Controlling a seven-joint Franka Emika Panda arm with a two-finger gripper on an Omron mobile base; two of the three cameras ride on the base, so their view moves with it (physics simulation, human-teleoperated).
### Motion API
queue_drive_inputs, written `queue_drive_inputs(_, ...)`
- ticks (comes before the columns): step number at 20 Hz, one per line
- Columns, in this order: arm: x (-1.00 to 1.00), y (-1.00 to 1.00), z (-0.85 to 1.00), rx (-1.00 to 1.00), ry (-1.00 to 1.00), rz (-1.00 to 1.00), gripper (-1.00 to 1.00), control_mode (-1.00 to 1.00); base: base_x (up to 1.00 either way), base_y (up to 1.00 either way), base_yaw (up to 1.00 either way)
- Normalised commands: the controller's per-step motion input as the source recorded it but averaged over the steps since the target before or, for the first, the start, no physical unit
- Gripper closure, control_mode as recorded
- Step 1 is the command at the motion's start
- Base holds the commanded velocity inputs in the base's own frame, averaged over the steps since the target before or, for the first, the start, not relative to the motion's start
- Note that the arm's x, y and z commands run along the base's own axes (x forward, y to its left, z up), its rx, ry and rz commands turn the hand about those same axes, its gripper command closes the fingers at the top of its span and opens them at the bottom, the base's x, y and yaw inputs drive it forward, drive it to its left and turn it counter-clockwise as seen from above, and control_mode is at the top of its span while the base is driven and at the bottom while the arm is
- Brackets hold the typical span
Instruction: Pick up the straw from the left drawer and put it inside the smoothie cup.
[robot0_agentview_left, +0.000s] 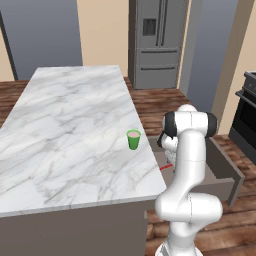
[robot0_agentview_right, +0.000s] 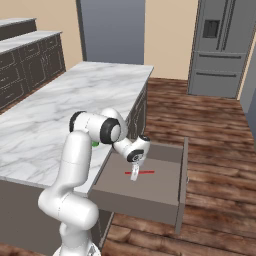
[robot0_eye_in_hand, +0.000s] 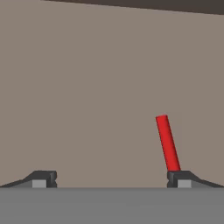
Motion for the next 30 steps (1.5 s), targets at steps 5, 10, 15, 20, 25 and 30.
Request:
queue_drive_inputs(5,0.17,0.17,-0.21,0.0,0.07,0.0,-1.0,-1.0,0.0,0.0,0.0)
queue_drive_inputs(10,0.2,0.13,-0.29,-0.01,0.07,0.0,-1.0,-1.0,0.0,0.0,0.0)
queue_drive_inputs(15,0.14,0.02,-0.08,0.0,0.01,0.0,-1.0,-1.0,0.0,0.0,0.0)
queue_drive_inputs(20,0.13,0.0,-0.02,0.0,0.0,0.04,-1.0,-1.0,0.0,0.0,0.0)
queue_drive_inputs(25,0.02,0.01,-0.41,-0.01,0.0,0.04,1.0,-1.0,0.0,0.0,0.0)
queue_drive_inputs(30,0.0,0.04,-0.52,-0.02,0.0,0.0,1.0,-1.0,0.0,0.0,0.0)
